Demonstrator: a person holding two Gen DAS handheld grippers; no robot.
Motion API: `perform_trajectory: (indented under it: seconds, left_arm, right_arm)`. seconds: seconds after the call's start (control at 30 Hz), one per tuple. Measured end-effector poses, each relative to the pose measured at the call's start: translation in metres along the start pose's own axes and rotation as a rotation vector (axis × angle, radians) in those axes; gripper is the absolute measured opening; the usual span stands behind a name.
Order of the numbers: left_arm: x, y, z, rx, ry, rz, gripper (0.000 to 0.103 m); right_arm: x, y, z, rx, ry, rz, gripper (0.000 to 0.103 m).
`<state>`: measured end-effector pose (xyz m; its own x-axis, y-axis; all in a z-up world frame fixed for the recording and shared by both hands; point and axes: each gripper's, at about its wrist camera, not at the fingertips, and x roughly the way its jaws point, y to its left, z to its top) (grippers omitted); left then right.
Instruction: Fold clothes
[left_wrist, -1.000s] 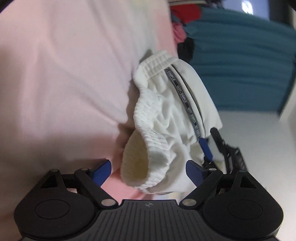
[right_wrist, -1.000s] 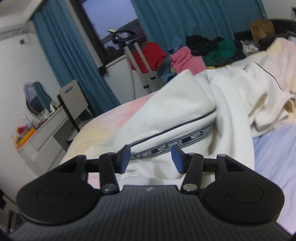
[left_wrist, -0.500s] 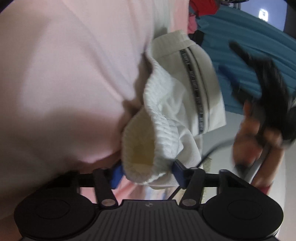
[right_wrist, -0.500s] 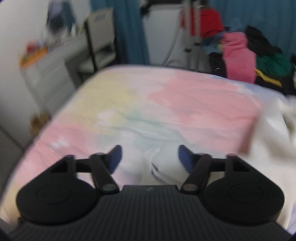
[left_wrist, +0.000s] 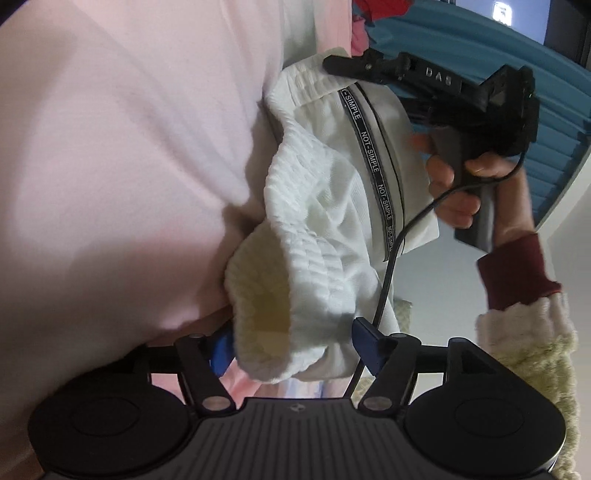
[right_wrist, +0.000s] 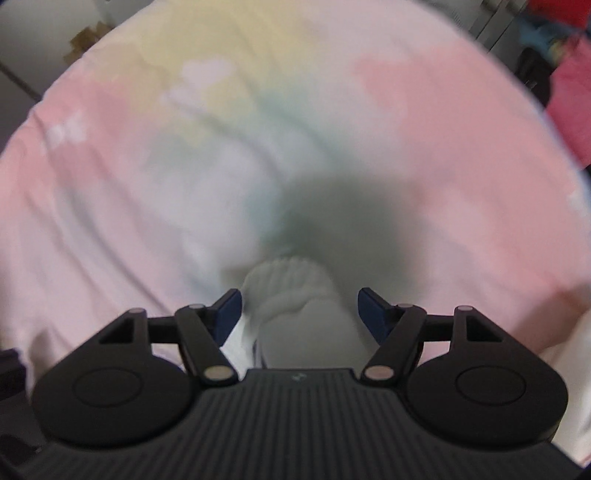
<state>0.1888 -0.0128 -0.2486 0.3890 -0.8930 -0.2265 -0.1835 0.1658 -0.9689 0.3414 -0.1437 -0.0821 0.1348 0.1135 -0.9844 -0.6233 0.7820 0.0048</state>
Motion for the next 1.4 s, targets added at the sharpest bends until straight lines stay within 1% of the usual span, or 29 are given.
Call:
perform_trajectory:
  seconds: [0.03, 0.07, 0.1, 0.13, 0.2, 0.33, 0.37, 0.43, 0.47, 0.5, 0.53, 0.6, 0.67, 0.77, 0.83, 0.87, 0.97, 1.03, 1.07, 1.1, 1.17, 1.2, 1.27, 1.3, 1.33, 1.37, 1.4]
  left_arm:
    - [-0.005, 0.001, 0.002, -0.006, 0.004, -0.005, 0.060]
    - [-0.003, 0.000, 0.005, -0.008, 0.002, -0.006, 0.056]
    - [-0.003, -0.002, 0.005, 0.009, -0.011, 0.001, 0.046]
    - [-0.004, -0.004, 0.006, 0.027, -0.026, 0.009, 0.038]
    - [-0.015, -0.018, 0.003, 0.086, -0.072, 0.032, 0.028]
    - [-0.049, -0.044, 0.007, 0.180, -0.245, 0.019, 0.024]
    - [-0.062, -0.053, 0.008, 0.210, -0.300, 0.016, 0.024]
    - [-0.096, -0.074, 0.009, 0.302, -0.429, 0.017, 0.024]
    - [-0.114, -0.084, 0.010, 0.349, -0.495, 0.018, 0.024]
    - [-0.133, -0.094, 0.010, 0.399, -0.559, 0.022, 0.024]
    - [-0.151, -0.102, 0.011, 0.427, -0.615, 0.012, 0.024]
    - [-0.180, -0.113, 0.015, 0.446, -0.708, -0.001, 0.024]
    - [-0.203, -0.126, 0.018, 0.518, -0.806, 0.069, 0.024]
    - [-0.220, -0.121, 0.034, 0.476, -0.891, 0.080, 0.023]
    - [-0.231, -0.114, 0.045, 0.438, -0.941, 0.097, 0.024]
    - [-0.238, -0.108, 0.051, 0.414, -0.962, 0.112, 0.024]
    - [-0.320, -0.063, 0.038, 0.297, -0.976, 0.149, 0.024]
    - [-0.324, -0.044, 0.041, 0.239, -0.967, 0.229, 0.024]
    - [-0.324, -0.035, 0.042, 0.238, -0.955, 0.278, 0.024]
    - [-0.325, -0.027, 0.042, 0.238, -0.943, 0.328, 0.025]
    - [-0.329, -0.014, 0.043, 0.238, -0.924, 0.406, 0.025]
    - [-0.331, -0.006, 0.042, 0.207, -0.917, 0.397, 0.026]
    - [-0.334, -0.005, 0.050, 0.202, -0.909, 0.389, 0.028]
    - [-0.338, -0.005, 0.047, 0.205, -0.903, 0.387, 0.029]
    - [-0.340, -0.003, 0.046, 0.195, -0.900, 0.376, 0.032]
    - [-0.342, -0.002, 0.052, 0.181, -0.898, 0.361, 0.034]
    - [-0.343, -0.002, 0.049, 0.172, -0.896, 0.356, 0.037]
  right_arm:
    - [0.000, 0.000, -0.004, 0.000, -0.009, 0.000, 0.065]
    - [-0.002, 0.002, -0.008, -0.003, -0.028, -0.022, 0.058]
    - [-0.006, 0.006, -0.012, -0.007, -0.048, -0.049, 0.034]
    - [-0.010, 0.010, -0.015, -0.011, -0.069, -0.076, 0.023]
    - [-0.036, 0.022, -0.009, -0.034, -0.158, -0.109, 0.021]
    - [-0.093, 0.048, 0.008, -0.083, -0.348, -0.171, 0.020]
    - [-0.107, 0.055, 0.012, -0.095, -0.395, -0.186, 0.020]
    - [-0.136, 0.068, 0.021, -0.120, -0.490, -0.217, 0.020]
    - [-0.151, 0.077, 0.032, -0.130, -0.542, -0.221, 0.020]
    - [-0.165, 0.090, 0.047, -0.148, -0.598, -0.205, 0.020]
    - [-0.172, 0.102, 0.062, -0.170, -0.632, -0.204, 0.020]
    - [-0.183, 0.125, 0.093, -0.215, -0.686, -0.213, 0.021]
    - [-0.176, 0.148, 0.130, -0.259, -0.711, -0.211, 0.021]
    - [-0.136, 0.178, 0.178, -0.309, -0.728, -0.162, 0.021]
    - [-0.107, 0.192, 0.207, -0.338, -0.722, -0.126, 0.021]
    - [-0.091, 0.198, 0.222, -0.353, -0.707, -0.110, 0.021]
    - [-0.030, 0.214, 0.249, -0.377, -0.638, -0.080, 0.021]
    - [0.009, 0.211, 0.259, -0.375, -0.599, -0.047, 0.021]
    - [0.025, 0.208, 0.261, -0.363, -0.587, -0.025, 0.022]
    - [0.037, 0.204, 0.261, -0.344, -0.587, -0.004, 0.022]
    - [0.047, 0.195, 0.259, -0.292, -0.608, 0.040, 0.026]
    - [0.051, 0.190, 0.259, -0.266, -0.619, 0.062, 0.028]
    - [0.045, 0.182, 0.257, -0.214, -0.622, 0.116, 0.031]
    - [0.041, 0.178, 0.256, -0.187, -0.622, 0.143, 0.036]
    - [0.038, 0.174, 0.255, -0.161, -0.622, 0.170, 0.044]
    - [0.034, 0.169, 0.254, -0.135, -0.621, 0.198, 0.050]
    - [0.029, 0.166, 0.253, -0.112, -0.627, 0.218, 0.063]
